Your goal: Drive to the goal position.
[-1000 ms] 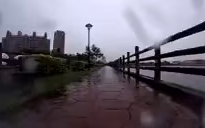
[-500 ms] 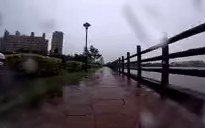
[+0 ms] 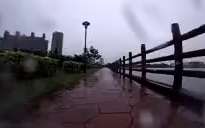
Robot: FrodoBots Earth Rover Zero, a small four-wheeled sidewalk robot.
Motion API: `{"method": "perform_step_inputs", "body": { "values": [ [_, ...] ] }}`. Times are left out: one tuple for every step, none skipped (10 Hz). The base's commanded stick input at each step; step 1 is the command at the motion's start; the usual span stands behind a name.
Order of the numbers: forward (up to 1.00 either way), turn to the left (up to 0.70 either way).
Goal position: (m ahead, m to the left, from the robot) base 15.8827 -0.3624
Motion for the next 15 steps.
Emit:
{"method": "perform_step_inputs", "body": {
  "values": [
    [1.00, 0.00],
    [1.00, 0.00],
    [1.00, 0.00],
    [1.00, 0.00],
    [1.00, 0.00],
    [1.00, 0.00],
    [1.00, 0.00],
    [1.00, 0.00],
    [1.00, -0.04],
    [1.00, -0.11],
    [1.00, -0.26],
    [1.00, 0.00],
    [1.00, 0.00],
    [1.00, 0.00],
    [1.00, 0.00]
  ]
}}
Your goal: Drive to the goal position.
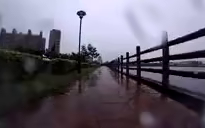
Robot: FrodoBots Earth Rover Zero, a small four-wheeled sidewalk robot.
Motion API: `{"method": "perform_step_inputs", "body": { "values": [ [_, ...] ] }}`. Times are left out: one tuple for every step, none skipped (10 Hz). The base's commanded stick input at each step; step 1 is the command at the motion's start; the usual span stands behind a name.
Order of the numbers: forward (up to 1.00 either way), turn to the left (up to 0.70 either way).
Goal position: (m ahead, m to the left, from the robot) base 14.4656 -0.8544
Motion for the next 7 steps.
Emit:
{"method": "perform_step_inputs", "body": {
  "values": [
    [1.00, 0.00],
    [1.00, 0.00],
    [1.00, 0.00],
    [1.00, 0.00],
    [1.00, 0.00],
    [1.00, 0.00],
    [1.00, 0.00]
  ]
}}
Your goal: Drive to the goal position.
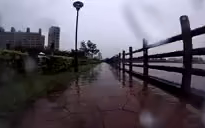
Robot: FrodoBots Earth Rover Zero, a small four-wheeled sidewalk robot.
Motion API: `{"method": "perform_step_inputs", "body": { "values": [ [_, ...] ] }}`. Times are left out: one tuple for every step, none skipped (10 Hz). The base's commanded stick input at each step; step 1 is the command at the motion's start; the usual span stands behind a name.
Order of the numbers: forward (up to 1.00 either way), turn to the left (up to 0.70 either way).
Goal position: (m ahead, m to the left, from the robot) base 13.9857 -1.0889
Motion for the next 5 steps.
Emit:
{"method": "perform_step_inputs", "body": {
  "values": [
    [1.00, 0.00],
    [1.00, 0.00],
    [1.00, 0.00],
    [1.00, 0.00],
    [1.00, 0.00]
  ]
}}
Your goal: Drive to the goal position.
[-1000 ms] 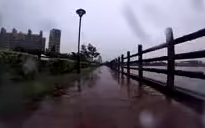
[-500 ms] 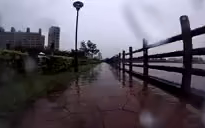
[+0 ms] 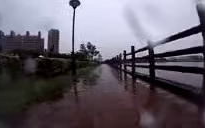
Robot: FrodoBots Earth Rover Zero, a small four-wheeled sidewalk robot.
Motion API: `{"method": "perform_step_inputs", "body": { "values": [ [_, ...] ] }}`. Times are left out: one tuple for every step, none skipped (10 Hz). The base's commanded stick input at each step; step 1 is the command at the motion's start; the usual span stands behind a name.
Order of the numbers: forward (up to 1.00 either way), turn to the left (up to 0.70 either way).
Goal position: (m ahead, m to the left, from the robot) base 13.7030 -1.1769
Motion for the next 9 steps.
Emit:
{"method": "perform_step_inputs", "body": {
  "values": [
    [1.00, 0.00],
    [1.00, 0.00],
    [1.00, 0.00],
    [1.00, 0.06],
    [1.00, 0.07],
    [1.00, 0.00],
    [1.00, 0.00],
    [1.00, 0.00],
    [1.00, 0.00]
  ]
}}
